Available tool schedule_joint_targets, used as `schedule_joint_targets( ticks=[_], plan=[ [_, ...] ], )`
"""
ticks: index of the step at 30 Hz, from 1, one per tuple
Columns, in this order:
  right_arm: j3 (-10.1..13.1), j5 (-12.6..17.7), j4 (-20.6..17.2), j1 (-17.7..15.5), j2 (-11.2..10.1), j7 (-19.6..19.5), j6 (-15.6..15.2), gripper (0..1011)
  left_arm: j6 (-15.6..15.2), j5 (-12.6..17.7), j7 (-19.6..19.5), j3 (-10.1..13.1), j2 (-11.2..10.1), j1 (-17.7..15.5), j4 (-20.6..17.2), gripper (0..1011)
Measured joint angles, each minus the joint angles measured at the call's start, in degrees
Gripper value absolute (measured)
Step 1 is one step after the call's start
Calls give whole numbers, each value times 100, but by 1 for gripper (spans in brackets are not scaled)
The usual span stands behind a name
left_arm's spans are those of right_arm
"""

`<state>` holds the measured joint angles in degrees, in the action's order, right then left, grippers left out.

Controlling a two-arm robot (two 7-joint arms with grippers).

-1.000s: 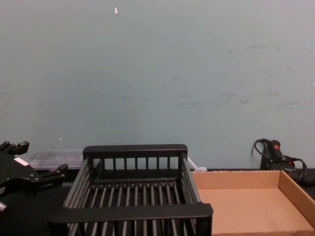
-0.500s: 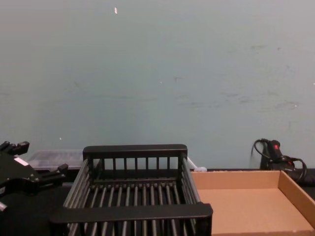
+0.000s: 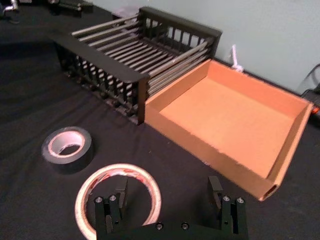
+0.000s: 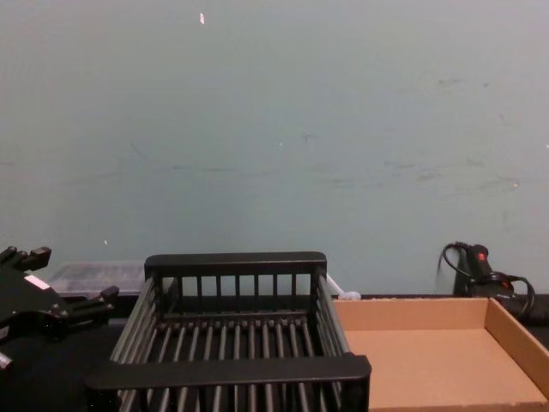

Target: Pick up the white tape and place it into the black box , Pick up the silver tape and place it into the brown box.

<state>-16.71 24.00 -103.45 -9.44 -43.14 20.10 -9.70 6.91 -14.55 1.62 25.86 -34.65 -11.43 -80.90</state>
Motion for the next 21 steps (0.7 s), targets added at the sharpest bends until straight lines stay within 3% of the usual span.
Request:
schedule_joint_targets(
  ticks=[9, 21],
  plan=[
    [-63, -28, 166, 107, 167, 236, -306, 1003, 0, 0, 0, 0, 0, 0, 0, 1001],
    [-153, -151, 345, 228, 336, 362, -465, 1002, 0, 0, 0, 0, 0, 0, 0, 1001]
  ],
)
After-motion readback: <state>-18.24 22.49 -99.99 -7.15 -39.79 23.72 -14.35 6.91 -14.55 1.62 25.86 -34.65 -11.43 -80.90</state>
